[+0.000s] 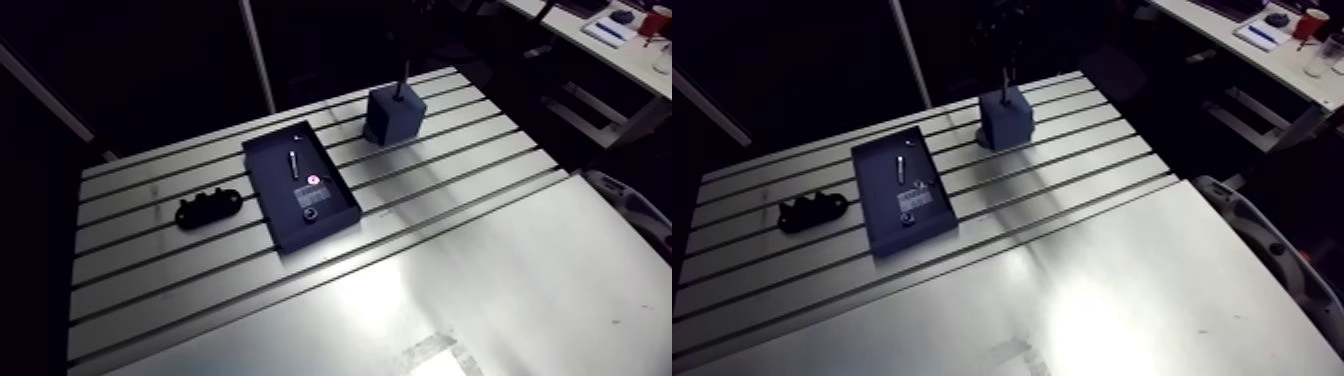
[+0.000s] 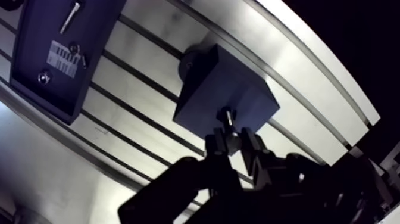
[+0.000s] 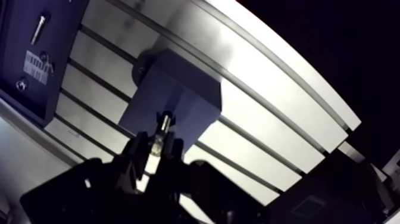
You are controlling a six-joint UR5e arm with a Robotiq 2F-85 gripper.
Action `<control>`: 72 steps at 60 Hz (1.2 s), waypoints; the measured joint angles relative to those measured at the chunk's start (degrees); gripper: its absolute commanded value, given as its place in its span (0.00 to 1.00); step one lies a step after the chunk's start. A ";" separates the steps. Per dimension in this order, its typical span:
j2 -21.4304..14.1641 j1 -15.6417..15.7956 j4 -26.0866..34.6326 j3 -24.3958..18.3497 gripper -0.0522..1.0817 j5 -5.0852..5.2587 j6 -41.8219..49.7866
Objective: Pick up the M10 bolt and insert it into the hex recess until seated.
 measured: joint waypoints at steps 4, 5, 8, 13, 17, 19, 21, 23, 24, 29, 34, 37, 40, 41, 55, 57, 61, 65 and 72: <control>0.03 0.01 -0.01 0.04 0.71 -0.02 0.00; 0.03 0.01 -0.01 0.05 0.71 -0.02 0.00; 0.04 0.00 -0.01 0.05 0.71 -0.03 0.00; 0.08 -0.06 -0.02 0.11 0.71 -0.10 0.00; 0.12 -0.06 -0.03 0.11 0.71 -0.11 0.00; 0.15 -0.06 -0.04 0.11 0.71 -0.11 0.00; 0.17 -0.06 -0.05 0.10 0.71 -0.12 0.01; 0.19 -0.06 -0.06 0.09 0.71 -0.12 0.00; 0.19 -0.06 -0.07 0.09 0.71 -0.12 0.00; 0.25 -0.04 -0.08 0.06 0.71 -0.13 0.01; 0.29 -0.03 -0.09 0.05 0.71 -0.13 0.01; 0.32 -0.04 -0.10 0.05 0.71 -0.13 0.00; 0.35 -0.04 -0.10 0.06 0.71 -0.13 0.00; 0.36 -0.04 -0.10 0.06 0.71 -0.13 0.00; 0.42 -0.01 -0.10 0.19 0.71 -0.13 0.06; 0.43 0.00 -0.11 0.20 0.71 -0.13 0.07; 0.43 0.03 -0.11 0.23 0.71 -0.13 0.08; 0.44 0.05 -0.11 0.25 0.71 -0.14 0.08; 0.44 0.06 -0.11 0.28 0.71 -0.16 0.09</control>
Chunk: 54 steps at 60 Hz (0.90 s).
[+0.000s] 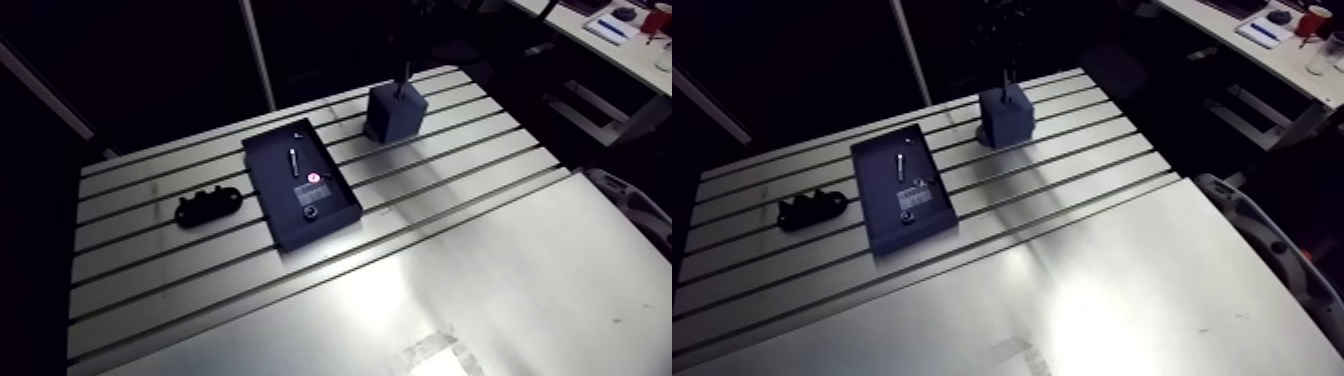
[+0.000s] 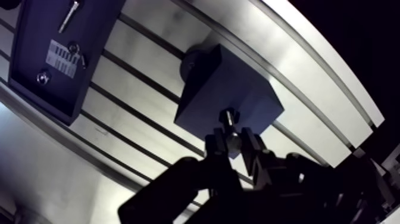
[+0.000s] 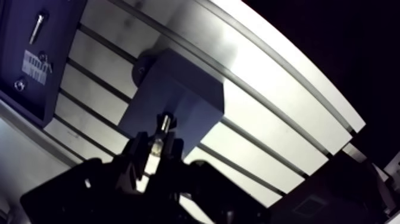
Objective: Pick up the M10 bolt and insert it into the hex recess until seated.
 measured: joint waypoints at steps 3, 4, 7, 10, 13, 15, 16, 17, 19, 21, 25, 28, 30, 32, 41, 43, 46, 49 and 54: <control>0.00 -0.01 0.00 0.00 0.71 -0.01 -0.01; 0.00 -0.01 0.00 0.01 0.71 -0.02 -0.01; 0.00 -0.02 0.00 0.00 0.71 -0.03 -0.03; 0.00 -0.05 0.00 -0.01 0.71 -0.04 -0.05; 0.00 -0.09 -0.01 -0.02 0.71 -0.04 -0.06; 0.00 -0.11 -0.02 -0.02 0.71 -0.04 -0.06; 0.00 -0.12 -0.02 -0.03 0.71 -0.04 -0.06; 0.01 -0.13 -0.02 -0.03 0.71 -0.04 -0.07; 0.00 -0.15 -0.02 -0.04 0.71 -0.05 -0.07; 0.00 -0.17 -0.02 -0.05 0.71 -0.05 -0.08; 0.01 -0.19 -0.01 -0.06 0.71 -0.05 -0.08; 0.00 -0.20 -0.02 -0.06 0.71 -0.05 -0.08; 0.01 -0.20 -0.02 -0.06 0.71 -0.06 -0.08; 0.03 -0.20 -0.02 -0.07 0.71 -0.05 -0.08; 0.06 -0.13 -0.04 -0.13 0.71 -0.04 -0.09; 0.07 -0.12 -0.04 -0.15 0.71 -0.05 -0.09; 0.07 -0.10 -0.05 -0.17 0.71 -0.05 -0.09; 0.10 -0.09 -0.05 -0.19 0.71 -0.05 -0.09; 0.13 -0.08 -0.07 -0.21 0.71 -0.05 -0.09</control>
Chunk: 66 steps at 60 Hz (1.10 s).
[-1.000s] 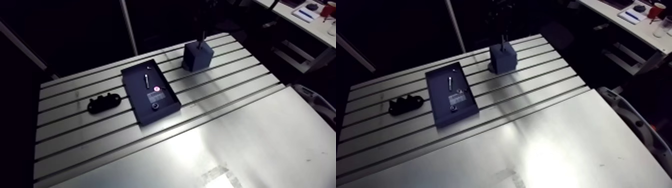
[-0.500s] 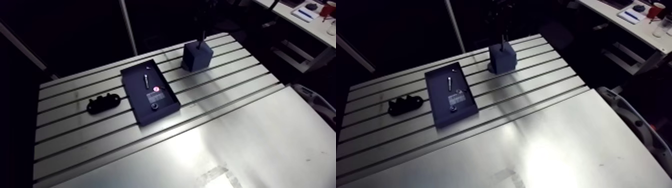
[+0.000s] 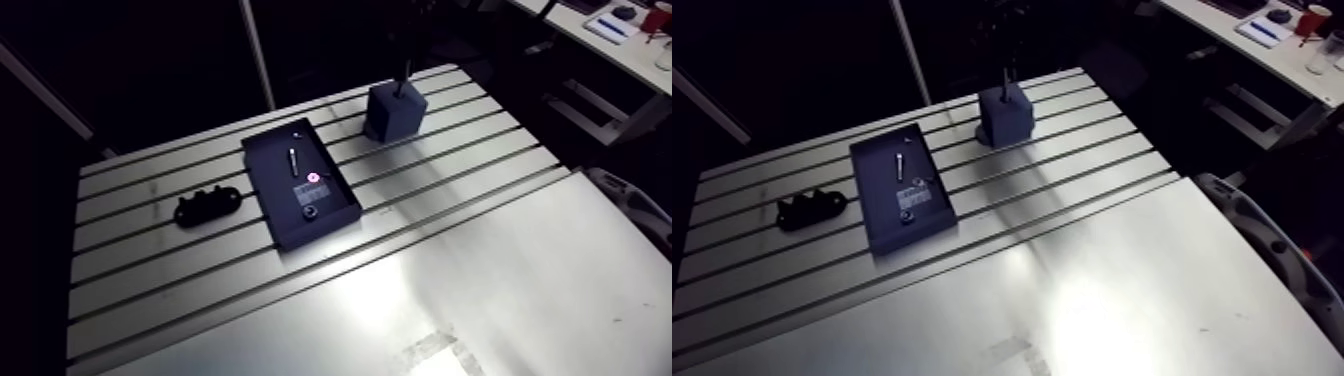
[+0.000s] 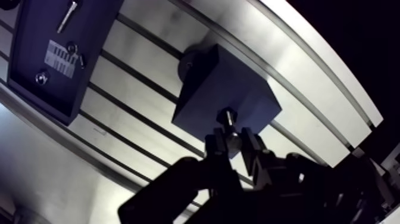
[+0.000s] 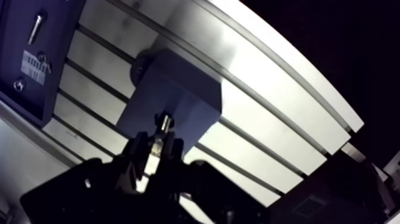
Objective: Pick up the M10 bolt and insert it into the hex recess until seated.
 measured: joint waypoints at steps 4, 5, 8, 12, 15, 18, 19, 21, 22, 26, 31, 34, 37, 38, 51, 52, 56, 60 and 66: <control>0.02 0.01 -0.01 -0.02 0.71 0.00 0.00; 0.02 0.02 -0.01 -0.02 0.71 0.00 0.00; 0.03 0.02 -0.01 -0.03 0.71 -0.01 0.00; 0.03 0.02 -0.01 -0.03 0.71 -0.01 0.00; 0.04 0.02 -0.02 -0.03 0.71 -0.01 0.00; 0.05 0.02 -0.02 -0.03 0.71 -0.01 0.00; 0.05 0.02 -0.02 -0.03 0.71 -0.01 0.00; 0.05 0.02 -0.02 -0.03 0.71 -0.01 0.00; 0.05 0.02 -0.02 -0.03 0.71 -0.01 0.00; 0.05 0.02 -0.02 -0.03 0.71 -0.01 0.00; 0.05 0.03 -0.02 -0.03 0.71 -0.01 0.00; 0.05 0.03 -0.02 -0.03 0.71 -0.01 0.00; 0.05 0.02 -0.02 -0.01 0.71 -0.01 0.00; 0.05 0.03 -0.02 0.00 0.71 0.00 0.00; 0.07 0.03 -0.02 0.11 0.71 -0.01 0.07; 0.07 0.03 -0.02 0.12 0.71 -0.01 0.07; 0.08 0.02 -0.02 0.13 0.71 -0.01 0.07; 0.09 0.03 -0.02 0.13 0.71 -0.01 0.08; 0.11 0.03 -0.02 0.15 0.71 -0.01 0.08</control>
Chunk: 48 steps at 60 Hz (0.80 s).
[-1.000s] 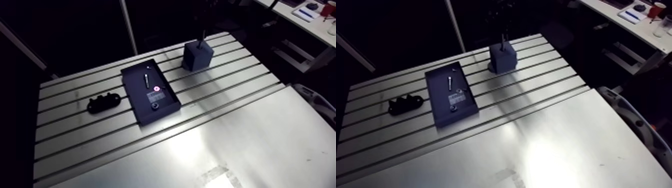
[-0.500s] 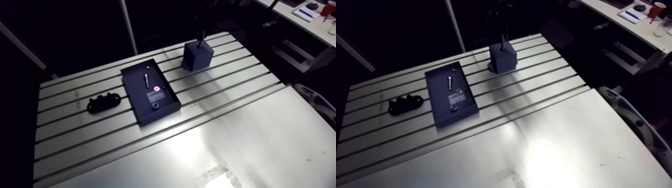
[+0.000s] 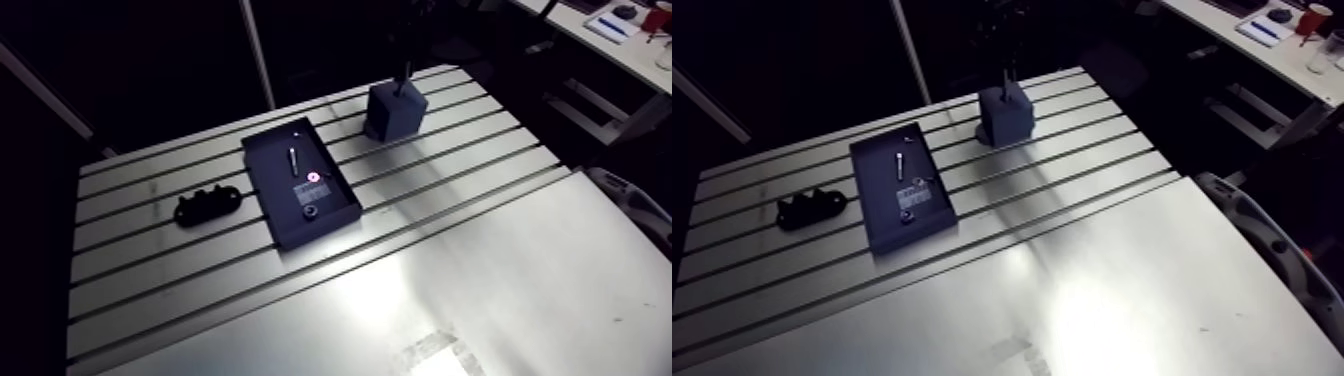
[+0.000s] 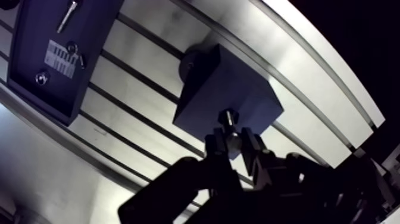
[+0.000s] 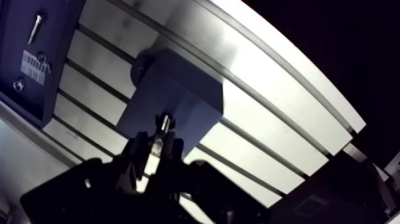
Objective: Pick up the M10 bolt and insert it into the hex recess until seated.
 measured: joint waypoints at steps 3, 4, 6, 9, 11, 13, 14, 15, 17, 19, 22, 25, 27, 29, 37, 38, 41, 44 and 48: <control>0.00 0.02 0.00 0.02 0.71 0.00 0.00; 0.00 0.02 -0.01 0.03 0.71 0.00 0.00; 0.01 0.03 -0.01 0.05 0.71 0.00 0.00; 0.03 0.05 0.00 0.07 0.71 0.00 0.00; 0.05 0.05 -0.01 0.09 0.71 0.00 0.01; 0.05 0.05 0.00 0.08 0.71 0.00 0.01; 0.06 0.06 -0.01 0.09 0.71 0.00 0.01; 0.07 0.06 0.00 0.09 0.71 0.00 0.01; 0.11 0.06 0.01 0.09 0.71 0.00 0.01; 0.14 0.07 0.01 0.09 0.71 0.00 0.01; 0.17 0.07 0.00 0.08 0.71 0.00 0.01; 0.21 0.08 0.00 0.07 0.71 0.00 0.01; 0.24 0.08 -0.01 0.05 0.71 0.00 0.01; 0.29 0.08 -0.01 0.03 0.71 0.00 0.01; 0.51 0.08 -0.04 -0.03 0.65 0.00 0.03; 0.54 0.08 -0.04 -0.03 0.63 0.00 0.04; 0.59 0.09 -0.06 -0.03 0.57 0.00 0.07; 0.63 0.11 -0.07 -0.02 0.53 0.01 0.14; 0.68 0.15 -0.18 0.01 0.40 0.03 0.25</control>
